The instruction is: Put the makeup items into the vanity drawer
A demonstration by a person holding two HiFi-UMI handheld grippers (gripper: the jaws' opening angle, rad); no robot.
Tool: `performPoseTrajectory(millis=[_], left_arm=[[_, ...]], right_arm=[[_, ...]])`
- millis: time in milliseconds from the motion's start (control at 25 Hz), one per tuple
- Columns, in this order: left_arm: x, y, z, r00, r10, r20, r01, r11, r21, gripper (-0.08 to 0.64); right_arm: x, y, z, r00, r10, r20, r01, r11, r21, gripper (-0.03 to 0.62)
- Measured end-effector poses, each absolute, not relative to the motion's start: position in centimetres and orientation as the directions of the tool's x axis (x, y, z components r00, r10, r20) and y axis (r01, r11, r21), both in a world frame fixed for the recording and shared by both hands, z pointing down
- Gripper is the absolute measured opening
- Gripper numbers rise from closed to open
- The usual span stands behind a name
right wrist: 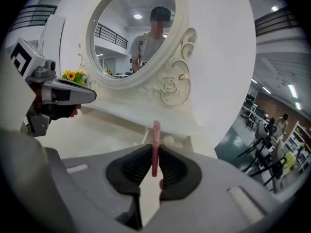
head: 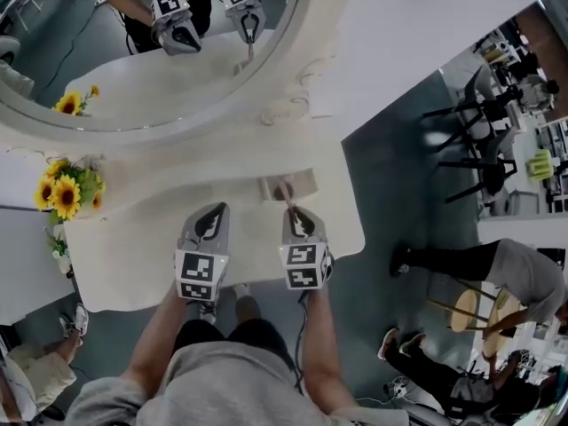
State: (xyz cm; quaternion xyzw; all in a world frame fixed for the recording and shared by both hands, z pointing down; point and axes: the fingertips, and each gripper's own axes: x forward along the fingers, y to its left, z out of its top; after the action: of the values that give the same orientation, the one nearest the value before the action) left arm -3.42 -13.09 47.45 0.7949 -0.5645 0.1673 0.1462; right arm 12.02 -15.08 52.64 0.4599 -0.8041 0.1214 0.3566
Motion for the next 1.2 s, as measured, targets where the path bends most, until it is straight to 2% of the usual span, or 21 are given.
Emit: performPoseTrajectory(millis=[640, 1200], left_arm=[[-3.7, -14.6, 50.9, 0.249, -0.834, 0.493, -0.966, -0.248, 0.069, 0.011], [-3.6, -15.7, 51.1, 0.238, -0.838, 0.491, -0.969, -0.237, 0.065, 0.011]], right_arm=[[12.1, -17.3, 56.9, -0.326, -0.554, 0.766, -0.783, 0.613, 0.110, 0.049], [11.2, -18.3, 57.0, -0.362, -0.538, 0.761, -0.772, 0.630, 0.078, 0.049]])
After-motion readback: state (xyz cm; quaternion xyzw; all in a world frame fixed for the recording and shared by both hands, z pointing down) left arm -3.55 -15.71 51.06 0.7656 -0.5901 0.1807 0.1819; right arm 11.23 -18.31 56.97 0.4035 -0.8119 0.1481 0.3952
